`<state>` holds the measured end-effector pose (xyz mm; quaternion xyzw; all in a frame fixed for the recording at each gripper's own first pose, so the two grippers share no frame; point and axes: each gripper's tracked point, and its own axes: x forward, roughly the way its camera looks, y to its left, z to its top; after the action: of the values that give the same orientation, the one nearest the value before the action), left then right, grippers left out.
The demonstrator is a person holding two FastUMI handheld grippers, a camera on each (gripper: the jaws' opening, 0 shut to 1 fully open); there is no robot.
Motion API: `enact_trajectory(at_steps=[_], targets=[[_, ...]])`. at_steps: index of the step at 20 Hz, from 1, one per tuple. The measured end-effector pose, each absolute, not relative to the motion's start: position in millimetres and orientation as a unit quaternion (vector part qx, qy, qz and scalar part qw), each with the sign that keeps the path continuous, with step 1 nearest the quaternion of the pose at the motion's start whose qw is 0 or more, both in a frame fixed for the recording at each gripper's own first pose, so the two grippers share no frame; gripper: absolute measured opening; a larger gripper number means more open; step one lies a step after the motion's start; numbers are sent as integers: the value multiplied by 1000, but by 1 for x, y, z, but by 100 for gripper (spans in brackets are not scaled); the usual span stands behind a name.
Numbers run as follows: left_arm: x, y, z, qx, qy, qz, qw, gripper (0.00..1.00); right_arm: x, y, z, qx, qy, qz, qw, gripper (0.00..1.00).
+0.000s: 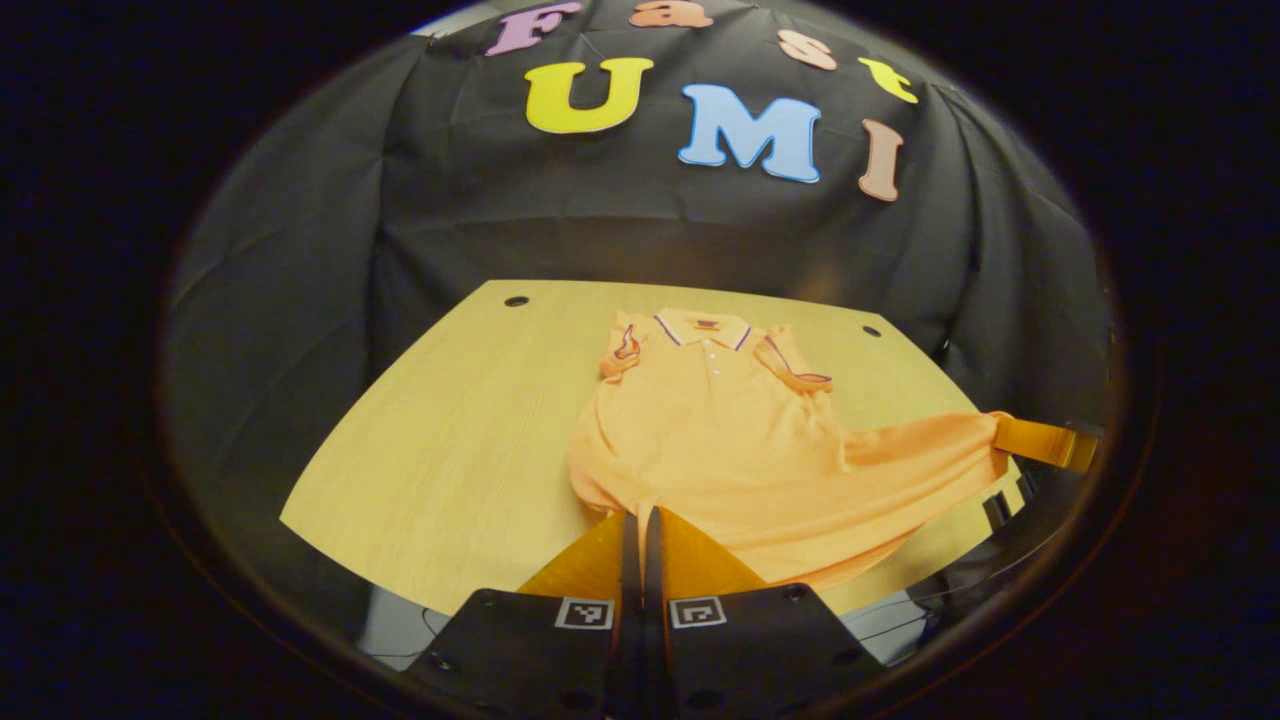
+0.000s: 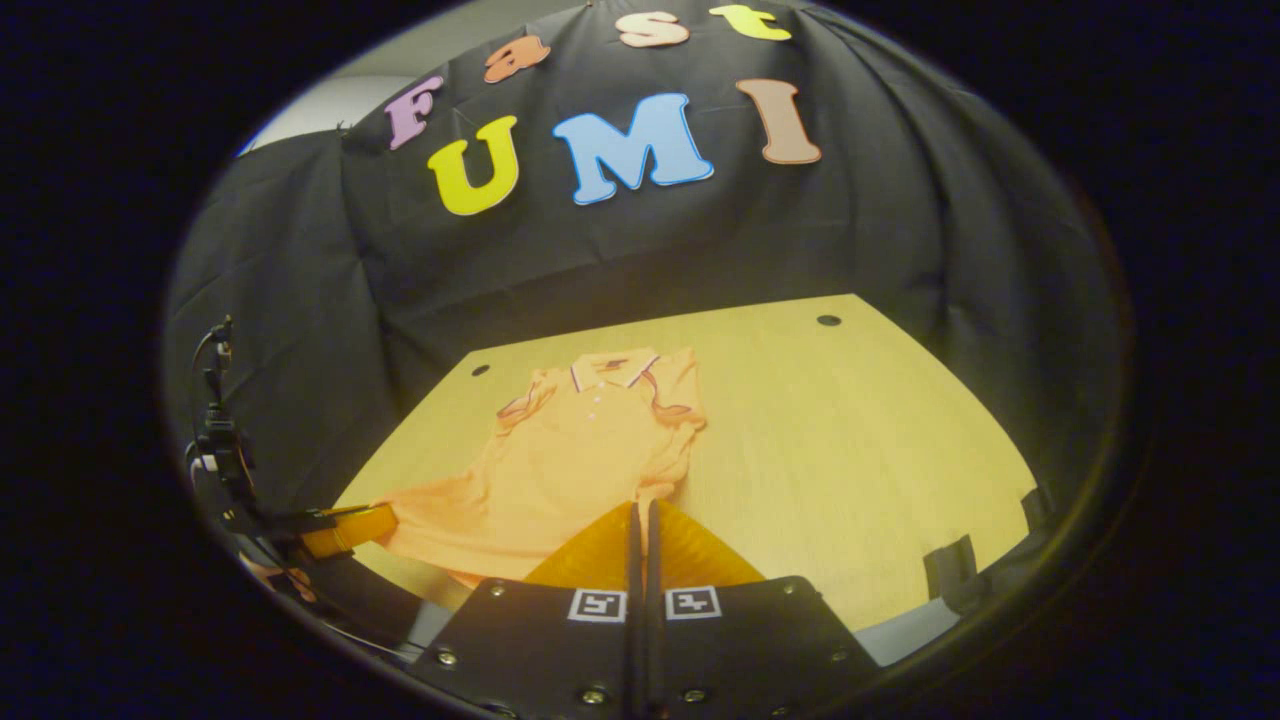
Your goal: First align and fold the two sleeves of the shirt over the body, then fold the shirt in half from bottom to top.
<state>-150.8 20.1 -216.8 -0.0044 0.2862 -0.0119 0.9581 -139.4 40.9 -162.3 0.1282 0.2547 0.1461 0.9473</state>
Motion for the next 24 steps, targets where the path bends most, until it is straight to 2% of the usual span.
enact_trajectory(at_steps=[13, 24], targets=[[45, 16, -151, -14, 237, -37, 971, 7, 18, 59, -106, 107, 216, 129, 962, 0], [189, 18, -171, 2, 239, -83, 968, 6, 135, 87, -113, 79, 241, 85, 964, 0]])
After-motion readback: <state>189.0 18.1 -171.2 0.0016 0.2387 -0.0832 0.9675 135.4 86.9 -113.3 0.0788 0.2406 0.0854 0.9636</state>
